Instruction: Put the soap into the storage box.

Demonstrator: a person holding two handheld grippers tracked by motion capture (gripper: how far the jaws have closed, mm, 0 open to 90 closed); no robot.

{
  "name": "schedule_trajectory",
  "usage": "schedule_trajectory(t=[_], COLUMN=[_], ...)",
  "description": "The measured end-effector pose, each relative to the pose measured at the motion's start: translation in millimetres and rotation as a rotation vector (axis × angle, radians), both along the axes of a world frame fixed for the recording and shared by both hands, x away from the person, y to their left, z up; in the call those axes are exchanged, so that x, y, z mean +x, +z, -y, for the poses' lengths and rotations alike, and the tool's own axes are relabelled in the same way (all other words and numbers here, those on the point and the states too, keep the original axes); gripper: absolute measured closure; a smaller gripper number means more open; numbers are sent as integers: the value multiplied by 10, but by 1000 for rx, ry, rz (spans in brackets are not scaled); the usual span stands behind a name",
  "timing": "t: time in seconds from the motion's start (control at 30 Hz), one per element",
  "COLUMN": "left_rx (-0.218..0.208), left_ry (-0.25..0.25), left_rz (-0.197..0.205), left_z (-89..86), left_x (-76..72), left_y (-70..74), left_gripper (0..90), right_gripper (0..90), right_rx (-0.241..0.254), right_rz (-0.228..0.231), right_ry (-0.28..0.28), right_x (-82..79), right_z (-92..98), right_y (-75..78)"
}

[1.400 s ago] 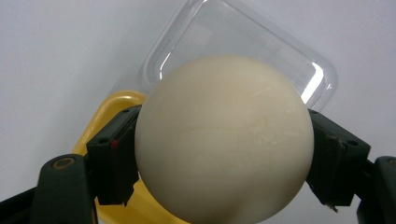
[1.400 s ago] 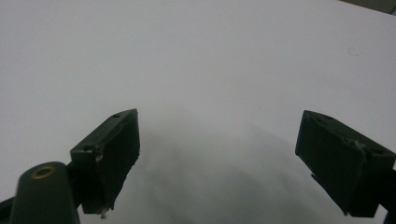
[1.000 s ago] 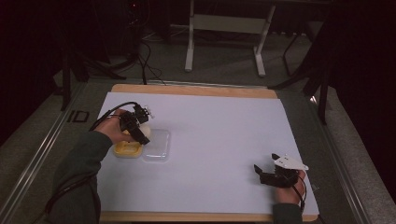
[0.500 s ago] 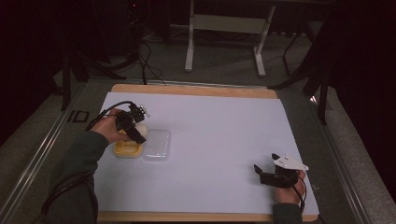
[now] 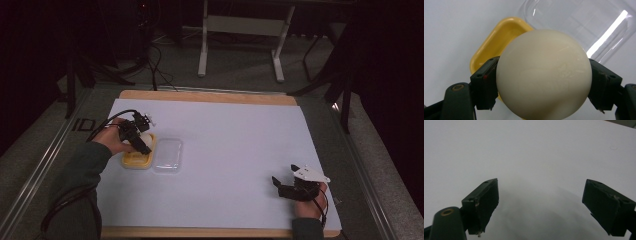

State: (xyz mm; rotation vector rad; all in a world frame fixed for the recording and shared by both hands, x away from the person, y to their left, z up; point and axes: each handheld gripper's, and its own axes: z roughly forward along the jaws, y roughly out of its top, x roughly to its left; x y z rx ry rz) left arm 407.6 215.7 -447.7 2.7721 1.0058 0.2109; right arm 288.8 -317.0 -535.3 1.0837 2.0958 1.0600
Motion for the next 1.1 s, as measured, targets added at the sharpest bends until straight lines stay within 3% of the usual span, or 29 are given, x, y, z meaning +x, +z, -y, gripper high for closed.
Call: schedule_trajectory(t=[0.3,0.5,1.1], left_rx=[17,37,29], left_ry=[4,-9,-21], left_rz=[-15,-3,-32], left_z=[-67,-85,-99], left_x=[-27,-25,-1], left_y=[-58,-97,-270], left_gripper=[230,230,229], right_gripper=[138,137,138], right_rx=[-3,-3,-4], right_rz=[2,2,4], right_ry=[1,2,5], right_x=[0,1,-2], right_z=[-2,-3,-7], right_y=[-1,-2,-2])
